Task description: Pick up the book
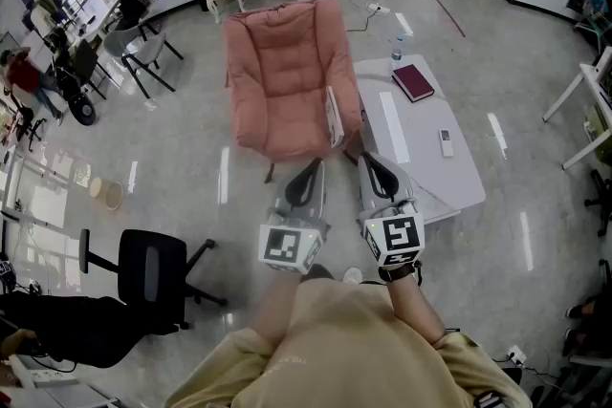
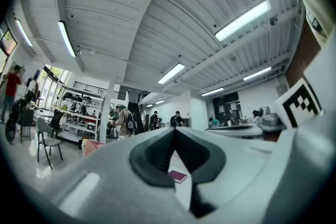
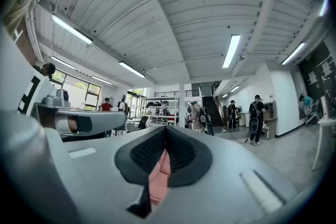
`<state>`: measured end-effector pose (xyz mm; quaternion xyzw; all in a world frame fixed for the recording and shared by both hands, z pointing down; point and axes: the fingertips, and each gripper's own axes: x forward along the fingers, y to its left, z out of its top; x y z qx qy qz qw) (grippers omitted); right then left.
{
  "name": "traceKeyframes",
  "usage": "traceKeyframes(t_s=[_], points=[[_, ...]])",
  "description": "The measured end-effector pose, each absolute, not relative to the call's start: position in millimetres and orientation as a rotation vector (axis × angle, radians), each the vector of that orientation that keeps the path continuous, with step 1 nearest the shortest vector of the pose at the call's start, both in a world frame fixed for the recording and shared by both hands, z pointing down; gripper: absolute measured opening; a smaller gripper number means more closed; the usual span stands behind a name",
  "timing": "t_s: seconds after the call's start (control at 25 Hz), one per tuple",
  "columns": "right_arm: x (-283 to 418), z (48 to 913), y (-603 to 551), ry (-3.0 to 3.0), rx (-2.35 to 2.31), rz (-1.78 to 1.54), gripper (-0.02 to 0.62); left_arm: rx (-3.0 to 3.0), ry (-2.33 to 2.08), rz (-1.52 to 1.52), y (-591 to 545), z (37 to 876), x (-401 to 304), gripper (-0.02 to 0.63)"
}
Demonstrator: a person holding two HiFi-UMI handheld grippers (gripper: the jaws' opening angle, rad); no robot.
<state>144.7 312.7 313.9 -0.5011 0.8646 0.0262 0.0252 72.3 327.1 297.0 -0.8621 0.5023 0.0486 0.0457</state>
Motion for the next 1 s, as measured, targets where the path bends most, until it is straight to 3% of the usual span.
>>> traceKeyframes(t_s=[0.56, 1.0], points=[[135.4, 354.5, 273.2, 2.727, -1.529, -0.142, 0.005, -2.676, 1.645, 0.098, 290.6, 335.5, 58.2, 0.002], [118.4, 367.9, 149.6, 2.804, -1.557, -0.193, 0.005, -2.753, 1.657, 0.106, 155.1, 346.0, 43.1, 0.002]])
